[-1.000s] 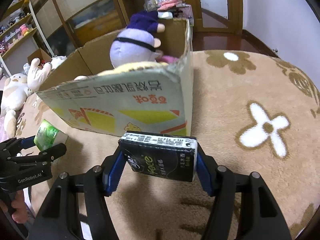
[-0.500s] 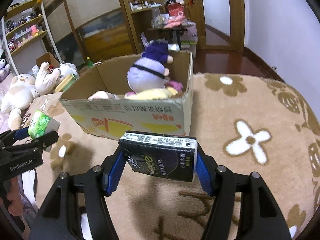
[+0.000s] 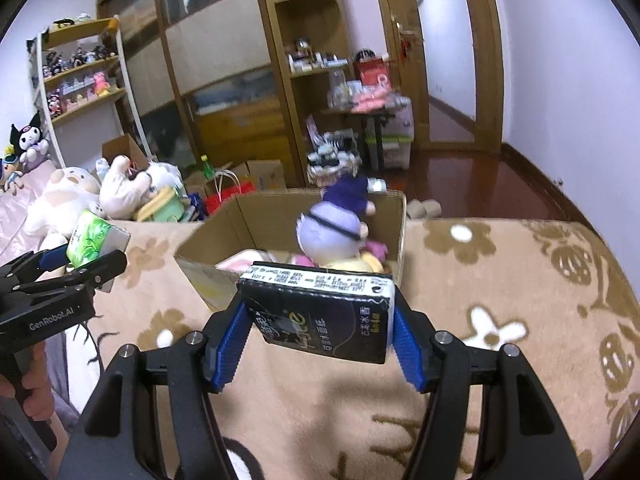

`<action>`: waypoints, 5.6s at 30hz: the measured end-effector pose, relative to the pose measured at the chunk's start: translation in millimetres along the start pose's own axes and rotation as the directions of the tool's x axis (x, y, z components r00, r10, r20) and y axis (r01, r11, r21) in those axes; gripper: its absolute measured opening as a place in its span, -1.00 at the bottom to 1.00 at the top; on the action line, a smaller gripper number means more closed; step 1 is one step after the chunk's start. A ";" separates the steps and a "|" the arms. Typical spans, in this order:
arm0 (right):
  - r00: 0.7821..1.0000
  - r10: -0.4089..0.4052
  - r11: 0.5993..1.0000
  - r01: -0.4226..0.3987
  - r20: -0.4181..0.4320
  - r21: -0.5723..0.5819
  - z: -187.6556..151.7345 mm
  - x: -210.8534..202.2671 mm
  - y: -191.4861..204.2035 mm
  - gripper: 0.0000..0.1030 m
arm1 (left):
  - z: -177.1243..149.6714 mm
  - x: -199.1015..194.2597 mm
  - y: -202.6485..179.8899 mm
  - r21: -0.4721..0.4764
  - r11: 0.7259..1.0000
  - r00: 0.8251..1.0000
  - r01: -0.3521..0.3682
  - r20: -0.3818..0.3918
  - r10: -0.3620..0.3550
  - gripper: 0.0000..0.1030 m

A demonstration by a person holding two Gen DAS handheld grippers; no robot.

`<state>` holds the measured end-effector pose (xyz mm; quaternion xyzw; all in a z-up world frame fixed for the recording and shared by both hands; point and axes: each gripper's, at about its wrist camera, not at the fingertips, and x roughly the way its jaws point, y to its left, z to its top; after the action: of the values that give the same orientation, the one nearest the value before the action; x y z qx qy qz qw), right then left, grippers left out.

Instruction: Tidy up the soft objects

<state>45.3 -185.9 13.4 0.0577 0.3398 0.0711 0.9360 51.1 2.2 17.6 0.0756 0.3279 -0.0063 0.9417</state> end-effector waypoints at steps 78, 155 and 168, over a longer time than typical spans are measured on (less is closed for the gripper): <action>0.997 0.024 0.999 -0.026 0.069 0.028 35.9 44.4 -33.7 0.89 | 16.6 54.0 -23.4 0.034 0.999 0.999 0.028 0.014 -0.028 0.80; 0.968 -0.170 0.985 0.171 0.183 0.013 -3.2 -55.7 -28.0 1.00 | -17.0 -34.6 0.7 0.012 1.000 0.994 0.003 0.112 -0.005 0.88; 0.968 -0.171 0.985 0.171 0.183 0.014 -3.9 -55.0 -28.1 1.00 | -16.7 -34.7 0.5 0.011 1.000 0.994 0.004 0.111 -0.005 0.88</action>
<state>3.7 -222.7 40.6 0.0335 0.2559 -0.0152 0.9660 13.7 3.8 26.2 0.0792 0.2754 -0.0143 0.9580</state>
